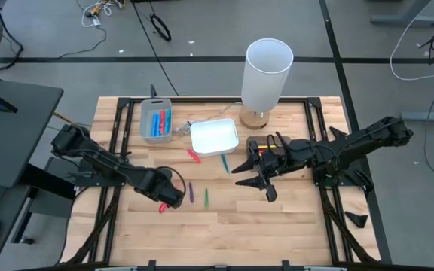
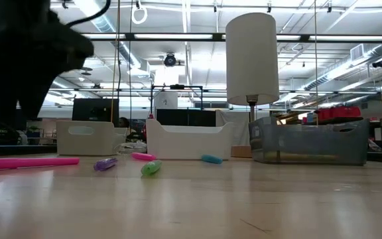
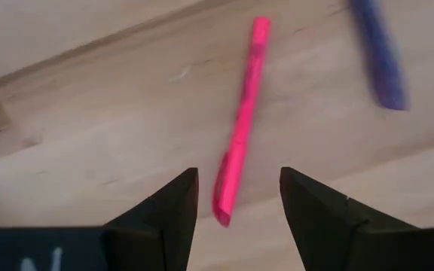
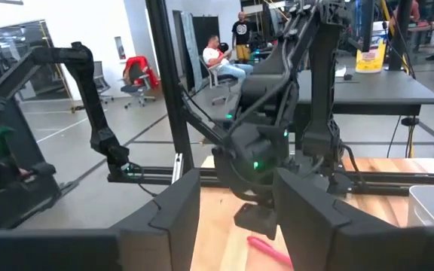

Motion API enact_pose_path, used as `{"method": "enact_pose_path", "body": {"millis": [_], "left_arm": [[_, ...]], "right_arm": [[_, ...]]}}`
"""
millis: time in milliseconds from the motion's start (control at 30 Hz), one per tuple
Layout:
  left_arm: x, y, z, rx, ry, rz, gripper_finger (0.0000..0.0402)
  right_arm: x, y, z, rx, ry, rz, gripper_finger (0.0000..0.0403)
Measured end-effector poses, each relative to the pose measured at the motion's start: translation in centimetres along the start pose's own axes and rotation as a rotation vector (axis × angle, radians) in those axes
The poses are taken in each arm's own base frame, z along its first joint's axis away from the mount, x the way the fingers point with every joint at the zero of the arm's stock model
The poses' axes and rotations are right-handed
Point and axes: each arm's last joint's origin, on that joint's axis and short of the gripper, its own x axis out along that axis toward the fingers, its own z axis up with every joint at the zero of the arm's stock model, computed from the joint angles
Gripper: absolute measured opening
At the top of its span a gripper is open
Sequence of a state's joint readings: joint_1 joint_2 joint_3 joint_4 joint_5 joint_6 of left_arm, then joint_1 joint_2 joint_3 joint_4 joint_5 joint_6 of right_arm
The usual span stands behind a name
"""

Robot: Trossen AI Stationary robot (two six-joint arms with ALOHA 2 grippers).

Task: Pick & Place Markers
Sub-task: Put the pink pen into the black transparent bin

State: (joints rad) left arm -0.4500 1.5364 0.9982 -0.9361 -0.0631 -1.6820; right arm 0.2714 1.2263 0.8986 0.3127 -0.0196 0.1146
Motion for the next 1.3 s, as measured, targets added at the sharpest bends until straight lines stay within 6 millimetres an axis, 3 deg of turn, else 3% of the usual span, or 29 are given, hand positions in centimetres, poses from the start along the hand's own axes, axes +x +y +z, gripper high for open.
{"method": "enact_pose_path", "body": {"millis": [200, 500, 733, 967, 1100, 1300], "left_arm": [[2.2, 0.5, 0.0, -0.015, 0.014, -0.023, 0.0193], [3.1, 0.3, 0.5, -0.032, -0.033, -0.042, 0.0193], [5.9, -0.4, 0.3, 0.0, -0.041, 0.017, 0.0193], [6.2, -0.6, 0.2, 0.001, -0.032, 0.014, 0.0188], [6.2, -0.7, 0.1, 0.02, 0.005, 0.006, 0.0147], [6.3, -0.7, 0.1, 0.024, 0.013, 0.013, 0.0046]], "right_arm": [[0.0, 0.0, -0.1, 0.0, 0.014, 0.0, 0.0169], [0.0, 0.0, -0.3, -0.007, 0.031, -0.006, 0.0169], [0.0, 0.0, -0.3, -0.022, 0.032, -0.006, 0.0169], [0.0, 0.0, -0.4, -0.022, 0.045, -0.007, 0.0169], [0.0, 0.0, -0.4, -0.022, 0.045, -0.007, 0.0169], [0.0, 0.0, -0.4, 0.001, 0.045, -0.008, 0.0169]]}}
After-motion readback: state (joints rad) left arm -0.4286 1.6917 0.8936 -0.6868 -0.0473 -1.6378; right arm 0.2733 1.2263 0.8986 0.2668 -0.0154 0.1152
